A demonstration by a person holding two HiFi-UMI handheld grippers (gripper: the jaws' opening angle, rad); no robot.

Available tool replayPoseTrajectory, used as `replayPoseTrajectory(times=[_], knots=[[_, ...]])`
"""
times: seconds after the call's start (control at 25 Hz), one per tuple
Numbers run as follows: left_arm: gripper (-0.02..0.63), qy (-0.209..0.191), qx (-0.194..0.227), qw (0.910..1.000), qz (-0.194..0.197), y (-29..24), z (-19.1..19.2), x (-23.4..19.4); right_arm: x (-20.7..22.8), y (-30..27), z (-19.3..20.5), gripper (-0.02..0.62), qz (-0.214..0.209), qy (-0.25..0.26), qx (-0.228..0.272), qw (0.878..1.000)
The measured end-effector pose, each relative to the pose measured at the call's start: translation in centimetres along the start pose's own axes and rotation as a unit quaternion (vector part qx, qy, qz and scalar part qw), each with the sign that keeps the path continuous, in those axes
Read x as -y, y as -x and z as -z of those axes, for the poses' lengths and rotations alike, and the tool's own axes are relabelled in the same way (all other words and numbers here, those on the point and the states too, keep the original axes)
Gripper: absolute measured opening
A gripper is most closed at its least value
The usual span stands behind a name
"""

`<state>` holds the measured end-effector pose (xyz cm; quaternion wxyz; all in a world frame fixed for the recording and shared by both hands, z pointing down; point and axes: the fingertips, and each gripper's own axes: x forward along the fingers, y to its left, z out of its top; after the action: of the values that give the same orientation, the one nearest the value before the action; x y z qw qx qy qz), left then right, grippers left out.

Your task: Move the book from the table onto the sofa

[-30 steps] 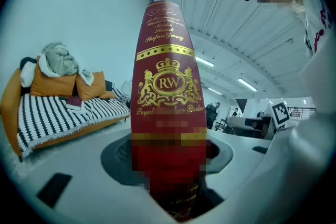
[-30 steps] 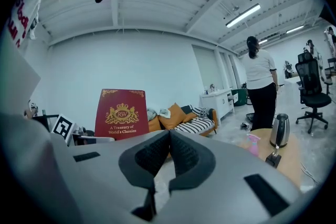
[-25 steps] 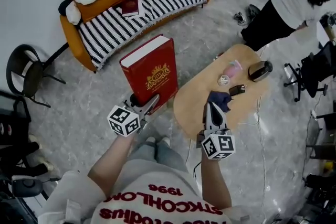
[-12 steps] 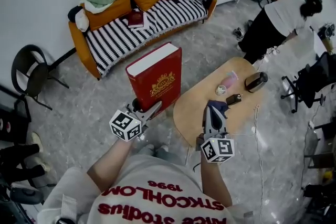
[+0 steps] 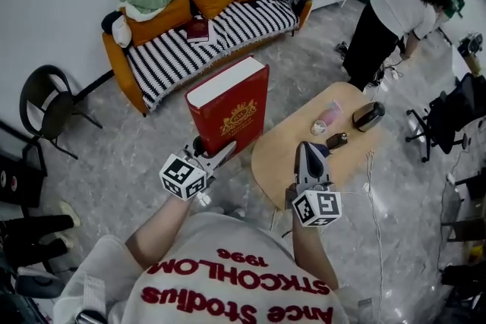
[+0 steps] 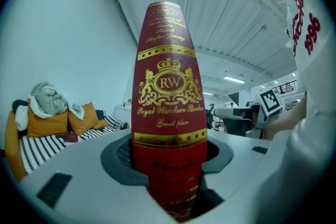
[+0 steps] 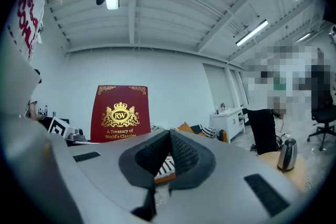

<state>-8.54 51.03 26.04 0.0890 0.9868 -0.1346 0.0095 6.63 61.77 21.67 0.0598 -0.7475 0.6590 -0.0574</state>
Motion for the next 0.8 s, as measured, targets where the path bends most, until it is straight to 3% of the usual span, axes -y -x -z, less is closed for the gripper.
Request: replayPoseTrajectory(times=[0.8], knots=[[0.236, -0.039, 0.022, 0.9989, -0.014, 1.2, -2.0, 1.4, -1.2, 0.5, -1.7, 0.026, -0.021, -0.005, 0.021, 1.0]])
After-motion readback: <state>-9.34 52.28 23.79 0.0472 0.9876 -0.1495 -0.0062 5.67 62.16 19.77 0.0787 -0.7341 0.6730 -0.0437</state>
